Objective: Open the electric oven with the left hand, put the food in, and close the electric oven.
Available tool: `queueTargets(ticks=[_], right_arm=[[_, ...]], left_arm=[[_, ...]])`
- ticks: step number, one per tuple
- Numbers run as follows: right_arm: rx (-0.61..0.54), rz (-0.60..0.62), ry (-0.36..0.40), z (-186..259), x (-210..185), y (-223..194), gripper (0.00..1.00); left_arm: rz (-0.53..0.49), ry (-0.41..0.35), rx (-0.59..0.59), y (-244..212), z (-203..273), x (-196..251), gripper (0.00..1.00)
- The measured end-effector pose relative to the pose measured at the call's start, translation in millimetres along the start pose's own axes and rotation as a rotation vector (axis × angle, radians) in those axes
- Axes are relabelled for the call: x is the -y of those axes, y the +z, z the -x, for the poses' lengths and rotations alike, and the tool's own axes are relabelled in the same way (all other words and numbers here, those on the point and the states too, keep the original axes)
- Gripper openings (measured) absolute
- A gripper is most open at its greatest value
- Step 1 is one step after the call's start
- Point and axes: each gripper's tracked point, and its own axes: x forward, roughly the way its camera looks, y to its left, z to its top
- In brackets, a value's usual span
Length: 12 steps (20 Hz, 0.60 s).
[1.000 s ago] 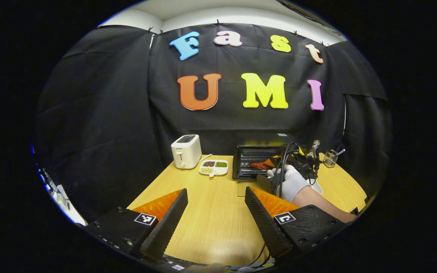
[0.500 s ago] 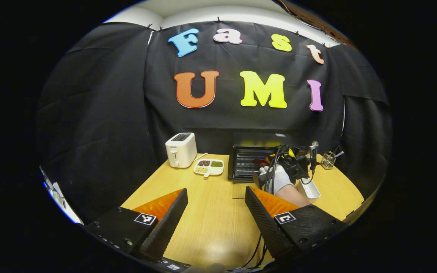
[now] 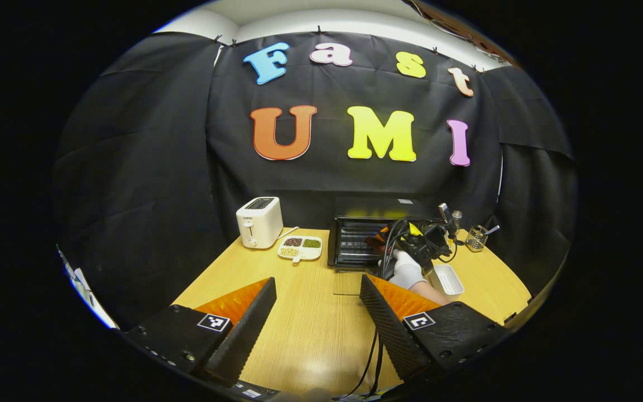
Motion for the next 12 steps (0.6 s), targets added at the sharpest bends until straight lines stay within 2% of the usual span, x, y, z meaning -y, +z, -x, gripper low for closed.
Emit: queueTargets(ticks=[1,2,3,7,8,9,12], right_arm=[[0.0,0.072,-0.013,5,-2,0,0.79],[0.003,0.134,-0.027,11,0,1,0.93],[0.011,0.199,-0.035,12,2,1,0.99],[0.052,0.407,-0.06,26,11,13,1.0],[0.046,0.423,-0.052,33,10,14,0.95],[0.04,0.444,-0.033,41,8,16,1.0],[0.043,0.554,0.004,83,2,32,1.0]], left_arm=[[-0.005,-0.004,0.003,1,-1,1,0.97],[-0.009,-0.009,0.004,1,1,2,0.97],[-0.014,-0.014,0.008,2,0,4,0.97],[-0.018,-0.017,0.018,3,2,5,0.97],[-0.016,-0.019,0.021,3,2,5,0.97],[-0.017,-0.015,0.024,3,3,5,0.97],[-0.019,-0.015,0.035,8,6,7,0.97]])
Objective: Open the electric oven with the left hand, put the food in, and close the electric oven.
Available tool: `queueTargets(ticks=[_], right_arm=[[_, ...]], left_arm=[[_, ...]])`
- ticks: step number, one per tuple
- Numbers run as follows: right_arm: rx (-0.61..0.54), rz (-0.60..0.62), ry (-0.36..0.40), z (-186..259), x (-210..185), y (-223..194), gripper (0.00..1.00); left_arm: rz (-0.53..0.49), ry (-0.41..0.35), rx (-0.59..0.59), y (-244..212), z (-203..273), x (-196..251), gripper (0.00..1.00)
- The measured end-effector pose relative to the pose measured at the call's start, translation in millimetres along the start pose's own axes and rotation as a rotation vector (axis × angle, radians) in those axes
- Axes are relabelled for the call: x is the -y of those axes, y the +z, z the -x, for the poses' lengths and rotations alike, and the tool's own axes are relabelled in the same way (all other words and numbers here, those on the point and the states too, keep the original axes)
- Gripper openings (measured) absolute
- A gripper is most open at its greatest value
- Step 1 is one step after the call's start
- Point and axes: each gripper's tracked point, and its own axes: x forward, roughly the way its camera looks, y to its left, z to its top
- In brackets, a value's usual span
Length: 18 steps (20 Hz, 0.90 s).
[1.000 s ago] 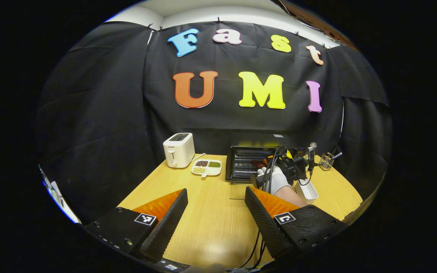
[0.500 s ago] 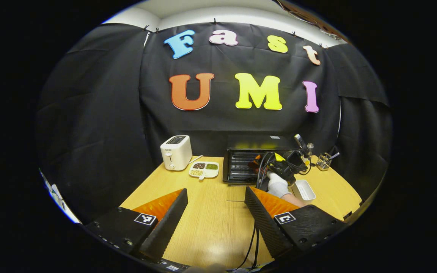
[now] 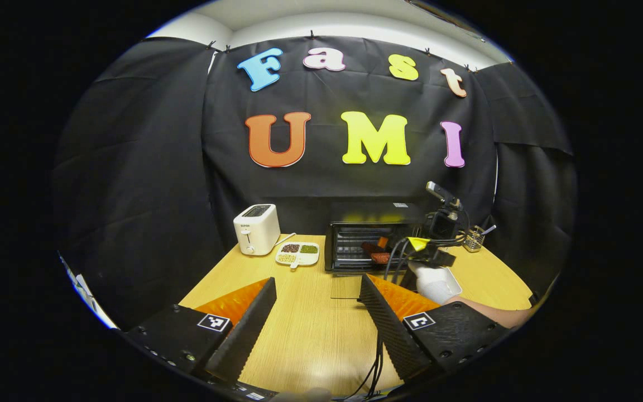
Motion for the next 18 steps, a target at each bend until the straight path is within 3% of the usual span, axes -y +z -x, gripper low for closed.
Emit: queueTargets(ticks=[3,4,5,8,11,12,13,14,16,17,18], right_arm=[[0.042,0.155,0.058,66,-3,42,1.0],[0.056,0.21,0.08,92,-4,58,0.96],[0.079,0.261,0.097,119,-2,73,1.0],[0.161,0.325,0.127,193,14,120,1.0],[0.21,0.34,0.087,265,57,164,1.0],[0.232,0.34,0.068,287,76,179,0.96],[0.246,0.339,0.044,304,98,191,1.0],[0.258,0.337,0.023,324,119,199,0.96],[0.278,0.333,-0.001,356,159,212,1.0],[0.284,0.336,-0.017,367,181,217,0.96],[0.276,0.344,-0.031,377,201,218,1.0]], left_arm=[[-0.03,-0.001,0.03,15,5,2,0.97],[-0.043,-0.008,0.044,20,6,5,0.97],[-0.053,-0.012,0.062,26,6,7,0.97],[-0.073,-0.053,0.087,35,-2,29,0.97],[-0.063,-0.082,0.126,47,-14,58,0.97],[-0.052,-0.092,0.131,48,-18,71,0.97],[-0.042,-0.099,0.126,46,-23,85,0.97],[-0.039,-0.1,0.128,46,-28,98,0.97],[-0.041,-0.095,0.115,38,-36,124,0.97],[-0.046,-0.085,0.114,32,-40,134,0.96],[-0.042,-0.073,0.079,22,-44,145,0.96]])
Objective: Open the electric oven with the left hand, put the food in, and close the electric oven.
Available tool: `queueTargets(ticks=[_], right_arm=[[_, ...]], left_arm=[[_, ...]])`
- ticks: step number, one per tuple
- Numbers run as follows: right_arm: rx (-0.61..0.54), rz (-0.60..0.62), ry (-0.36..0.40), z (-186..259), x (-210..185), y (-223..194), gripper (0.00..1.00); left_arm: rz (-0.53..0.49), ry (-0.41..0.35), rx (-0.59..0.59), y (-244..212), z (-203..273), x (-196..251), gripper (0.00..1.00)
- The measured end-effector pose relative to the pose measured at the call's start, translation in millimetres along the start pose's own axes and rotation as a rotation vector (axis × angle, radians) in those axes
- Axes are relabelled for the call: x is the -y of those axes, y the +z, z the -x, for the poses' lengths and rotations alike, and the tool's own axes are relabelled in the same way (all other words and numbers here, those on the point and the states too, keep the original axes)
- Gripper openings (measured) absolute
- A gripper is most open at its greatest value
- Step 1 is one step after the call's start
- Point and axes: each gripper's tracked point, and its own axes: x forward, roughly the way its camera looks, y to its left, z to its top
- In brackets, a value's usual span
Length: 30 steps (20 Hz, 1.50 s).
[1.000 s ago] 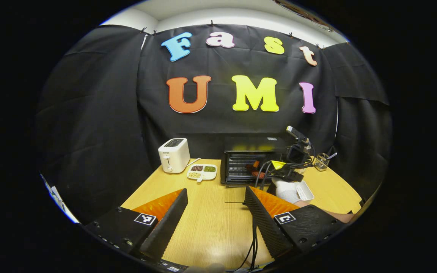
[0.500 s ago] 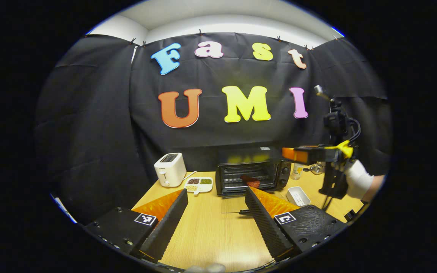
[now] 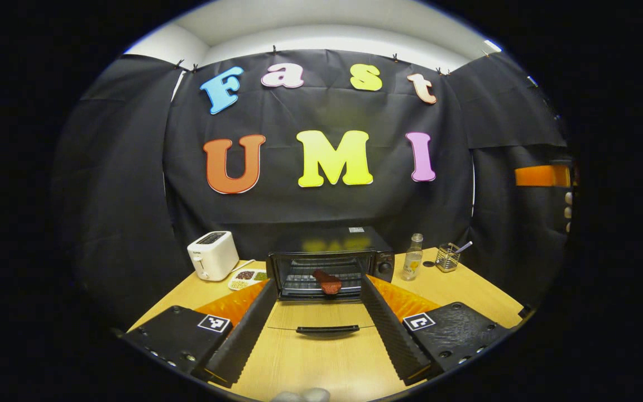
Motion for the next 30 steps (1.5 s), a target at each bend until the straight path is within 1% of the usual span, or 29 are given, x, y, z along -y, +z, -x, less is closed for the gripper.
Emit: queueTargets(ticks=[1,3,4,5,7,9,11,12,13,17,21,25,29,30], right_arm=[[-0.008,0.01,-0.008,10,20,-8,1.0],[-0.022,0.013,-0.016,28,47,-19,1.0],[-0.033,0.008,-0.016,34,56,-26,0.96],[-0.055,0.008,-0.024,37,63,-36,1.0],[-0.098,0.01,-0.035,40,71,-52,1.0],[-0.119,0.007,-0.041,40,71,-56,1.0],[-0.137,0.003,-0.084,40,72,-55,1.0],[-0.147,0.004,-0.094,41,68,-55,0.96],[-0.16,0.01,-0.102,42,64,-57,1.0],[-0.191,0.024,-0.15,39,49,-53,1.0],[-0.208,0.013,-0.163,36,26,-52,1.0],[-0.196,0.016,-0.193,32,19,-44,1.0],[-0.194,0.09,-0.22,27,21,-42,1.0],[-0.194,0.091,-0.218,25,20,-41,1.0]], left_arm=[[0.004,0.004,-0.013,-7,-2,11,0.96],[-0.004,0.026,-0.058,-33,-7,24,0.96],[-0.018,0.038,-0.07,-43,-9,27,0.97],[-0.025,0.041,-0.092,-57,-13,31,0.97],[-0.025,0.046,-0.152,-88,-20,34,0.97],[-0.019,0.051,-0.204,-119,-31,31,0.97],[-0.011,0.036,-0.256,-147,-45,31,0.97],[-0.016,0.026,-0.267,-158,-55,31,0.97],[-0.018,0.018,-0.284,-170,-63,31,0.97],[-0.007,-0.018,-0.346,-210,-92,30,0.97],[-0.017,-0.022,-0.381,-230,-112,23,0.98],[-0.025,-0.024,-0.408,-242,-129,17,0.97],[-0.022,-0.022,-0.428,-250,-140,15,0.97],[-0.029,-0.02,-0.421,-247,-143,14,0.98]])
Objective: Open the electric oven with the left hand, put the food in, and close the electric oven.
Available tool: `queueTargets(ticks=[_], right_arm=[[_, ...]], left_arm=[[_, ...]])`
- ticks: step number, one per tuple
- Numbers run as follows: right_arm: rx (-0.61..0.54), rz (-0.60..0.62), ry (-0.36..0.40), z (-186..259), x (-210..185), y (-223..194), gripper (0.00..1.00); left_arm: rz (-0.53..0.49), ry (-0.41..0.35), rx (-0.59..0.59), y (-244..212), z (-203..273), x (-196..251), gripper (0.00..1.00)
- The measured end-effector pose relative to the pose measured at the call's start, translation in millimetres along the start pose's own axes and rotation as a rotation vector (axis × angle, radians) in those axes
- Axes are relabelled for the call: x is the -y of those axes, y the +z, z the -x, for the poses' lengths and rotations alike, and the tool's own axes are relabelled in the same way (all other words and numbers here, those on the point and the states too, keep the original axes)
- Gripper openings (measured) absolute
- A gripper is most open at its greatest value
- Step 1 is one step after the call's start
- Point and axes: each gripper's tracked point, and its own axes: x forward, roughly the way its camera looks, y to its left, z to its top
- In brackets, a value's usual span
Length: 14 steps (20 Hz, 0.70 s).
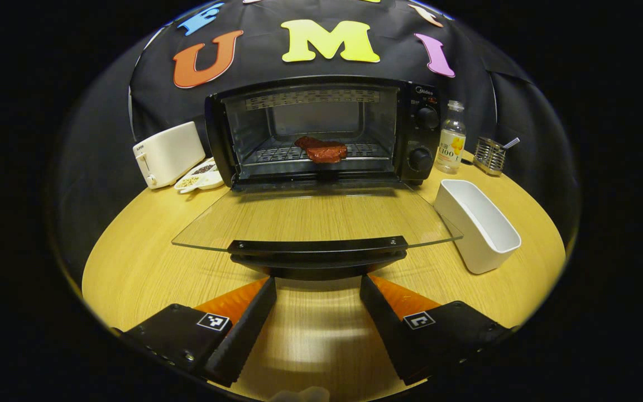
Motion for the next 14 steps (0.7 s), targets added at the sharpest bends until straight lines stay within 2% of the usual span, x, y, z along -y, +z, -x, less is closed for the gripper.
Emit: queueTargets(ticks=[2,4,7,10,11,12,14], right_arm=[[-0.005,-0.019,0.018,-5,-5,0,0.96],[-0.014,-0.022,0.028,-12,-5,-1,1.0],[-0.014,-0.022,0.035,-21,-6,3,1.0],[0.003,-0.041,0.041,-24,-8,10,1.0],[0.007,-0.043,0.039,-26,-9,9,0.96],[0.006,-0.045,0.038,-27,-9,8,1.0],[0.006,-0.059,0.035,-30,-9,7,1.0]], left_arm=[[0.008,0.008,-0.011,1,-2,-2,0.97],[0.021,0.008,-0.007,7,0,-1,0.97],[0.019,0.007,0.008,21,5,-2,0.98],[0.024,-0.001,0.045,49,11,-4,0.98],[0.021,-0.003,0.064,61,12,-4,0.98],[0.023,-0.014,0.083,74,13,-1,0.98],[0.032,-0.037,0.119,100,13,2,0.98]])
